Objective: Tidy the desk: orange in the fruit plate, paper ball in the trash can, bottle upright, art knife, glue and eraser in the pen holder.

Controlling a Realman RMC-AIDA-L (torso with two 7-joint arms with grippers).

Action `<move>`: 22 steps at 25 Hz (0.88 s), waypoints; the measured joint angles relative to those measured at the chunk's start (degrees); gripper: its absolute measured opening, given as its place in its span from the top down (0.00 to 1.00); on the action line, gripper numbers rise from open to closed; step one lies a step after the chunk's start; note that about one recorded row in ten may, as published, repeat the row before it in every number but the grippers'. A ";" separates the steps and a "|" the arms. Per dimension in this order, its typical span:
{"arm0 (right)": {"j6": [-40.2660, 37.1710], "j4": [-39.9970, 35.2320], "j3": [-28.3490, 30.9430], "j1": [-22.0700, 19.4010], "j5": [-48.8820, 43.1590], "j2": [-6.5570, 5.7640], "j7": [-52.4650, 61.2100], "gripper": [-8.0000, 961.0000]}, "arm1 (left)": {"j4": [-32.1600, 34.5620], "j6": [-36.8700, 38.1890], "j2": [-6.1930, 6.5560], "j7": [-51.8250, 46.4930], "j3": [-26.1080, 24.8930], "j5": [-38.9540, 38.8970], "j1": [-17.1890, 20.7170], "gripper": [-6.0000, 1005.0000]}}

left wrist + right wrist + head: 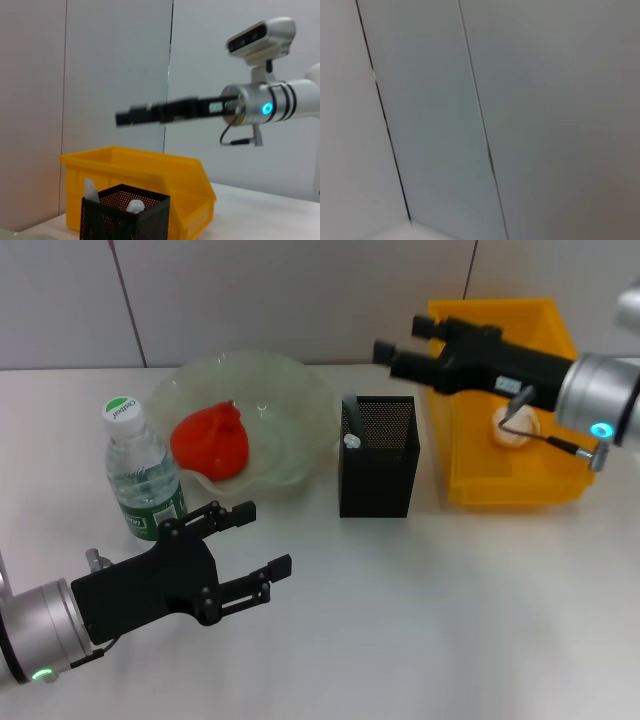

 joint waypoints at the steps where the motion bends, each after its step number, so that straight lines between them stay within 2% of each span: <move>1: -2.08 -0.52 0.48 -0.93 2.44 -0.03 -0.02 0.19 | 0.00 0.01 0.00 -0.12 -0.03 0.00 -0.01 0.22; 2: -3.80 -0.85 1.04 -1.68 4.24 -0.08 -0.05 0.19 | 0.00 0.03 0.00 -0.34 -0.09 0.00 0.00 0.22; 3: -11.32 -0.95 4.09 -3.89 9.13 -0.56 -0.31 0.19 | 0.00 0.11 0.00 -0.70 -0.09 0.00 -0.01 0.22; 4: -11.32 -0.95 4.09 -3.89 9.13 -0.56 -0.31 0.18 | 0.00 0.11 0.00 -0.70 -0.09 0.00 -0.01 0.22; 5: -15.18 -0.66 5.66 -4.70 10.32 -0.95 -0.30 0.18 | 0.11 0.34 0.06 -1.78 -0.03 0.04 -0.02 0.22; 7: -24.24 0.68 7.98 -6.25 10.91 -2.35 0.86 0.18 | 0.64 1.23 0.34 -4.07 0.38 0.36 -0.11 0.22; 8: -31.88 2.72 8.33 -7.44 10.01 -4.39 1.92 0.18 | 0.64 1.23 0.34 -4.07 0.38 0.36 -0.11 0.22; 9: -31.88 2.72 8.33 -7.44 10.01 -4.39 1.92 0.18 | 1.40 2.89 0.53 -6.05 1.08 0.56 -0.09 0.22; 12: -40.54 5.40 8.33 -8.39 4.04 -7.18 2.10 0.18 | 3.09 6.24 0.87 -9.48 1.69 0.95 0.27 0.22; 14: -43.70 5.75 8.68 -8.64 -3.34 -8.11 1.97 0.18 | 4.15 9.41 1.36 -12.86 2.00 2.12 0.47 0.22; 18: -43.62 5.50 8.75 -8.31 -16.50 -8.18 1.78 0.18 | 4.46 11.80 1.78 -14.92 2.34 4.66 0.28 0.22; 22: -40.09 4.78 8.31 -8.02 -23.68 -6.96 0.84 0.18 | 5.77 12.14 1.79 -16.95 2.44 9.14 -0.03 0.22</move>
